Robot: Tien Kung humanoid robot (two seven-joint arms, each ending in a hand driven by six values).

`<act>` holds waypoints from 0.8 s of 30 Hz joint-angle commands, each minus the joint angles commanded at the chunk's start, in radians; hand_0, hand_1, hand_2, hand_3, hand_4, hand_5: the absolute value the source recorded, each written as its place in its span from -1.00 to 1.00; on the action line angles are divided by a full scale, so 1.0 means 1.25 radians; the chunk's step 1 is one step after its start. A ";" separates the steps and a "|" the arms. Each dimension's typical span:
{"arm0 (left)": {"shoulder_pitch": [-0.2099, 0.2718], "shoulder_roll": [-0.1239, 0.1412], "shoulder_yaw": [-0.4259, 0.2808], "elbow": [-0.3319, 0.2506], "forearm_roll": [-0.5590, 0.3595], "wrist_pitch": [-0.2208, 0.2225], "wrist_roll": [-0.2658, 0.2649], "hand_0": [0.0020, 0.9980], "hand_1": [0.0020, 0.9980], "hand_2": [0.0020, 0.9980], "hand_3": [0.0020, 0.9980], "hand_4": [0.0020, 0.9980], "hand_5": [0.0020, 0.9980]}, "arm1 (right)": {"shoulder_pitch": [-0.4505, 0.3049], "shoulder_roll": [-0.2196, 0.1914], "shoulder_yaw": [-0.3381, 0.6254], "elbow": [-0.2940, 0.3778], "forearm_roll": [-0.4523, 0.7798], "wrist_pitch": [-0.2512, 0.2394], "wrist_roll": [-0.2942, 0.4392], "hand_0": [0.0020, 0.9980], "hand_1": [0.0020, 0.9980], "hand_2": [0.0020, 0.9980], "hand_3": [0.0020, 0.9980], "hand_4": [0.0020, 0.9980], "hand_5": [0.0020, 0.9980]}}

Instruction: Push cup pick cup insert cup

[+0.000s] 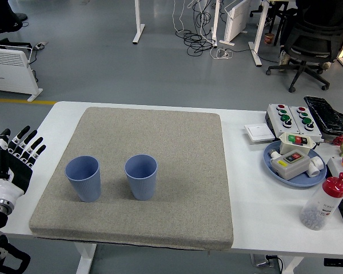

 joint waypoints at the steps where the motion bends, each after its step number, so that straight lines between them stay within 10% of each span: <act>1: 0.000 0.000 -0.002 0.000 0.000 0.000 0.000 0.72 0.71 0.75 0.70 0.24 1.00 | 0.001 0.000 -0.001 0.000 0.001 0.000 0.001 0.42 0.32 0.33 0.16 -0.84 -0.08; 12: -0.005 0.010 -0.008 -0.012 0.121 0.018 -0.021 0.70 0.69 0.72 0.69 0.60 1.00 | -0.001 0.003 -0.005 -0.001 0.008 0.000 0.005 0.42 0.32 0.33 0.16 -0.84 -0.08; 17: 0.024 0.029 -0.006 -0.034 0.215 0.081 -0.067 0.70 0.69 0.72 0.69 0.60 1.00 | -0.012 0.001 -0.017 -0.001 0.026 -0.001 0.013 0.42 0.32 0.33 0.16 -0.84 -0.08; 18: 0.032 0.032 -0.005 -0.040 0.221 0.096 -0.082 0.32 0.38 0.35 0.33 0.35 1.00 | -0.014 0.001 -0.019 -0.002 0.030 -0.001 0.015 0.42 0.32 0.33 0.16 -0.84 -0.08; 23: 0.094 0.056 -0.008 -0.084 0.227 0.176 -0.185 0.32 0.38 0.35 0.33 0.35 1.00 | -0.019 0.000 -0.020 -0.003 0.039 -0.002 0.018 0.42 0.32 0.33 0.16 -0.84 -0.08; 24: 0.106 0.059 -0.008 -0.092 0.228 0.185 -0.203 -0.16 0.07 0.07 0.02 0.15 1.00 | -0.019 -0.001 -0.021 -0.003 0.039 -0.002 0.018 0.42 0.32 0.33 0.16 -0.84 -0.08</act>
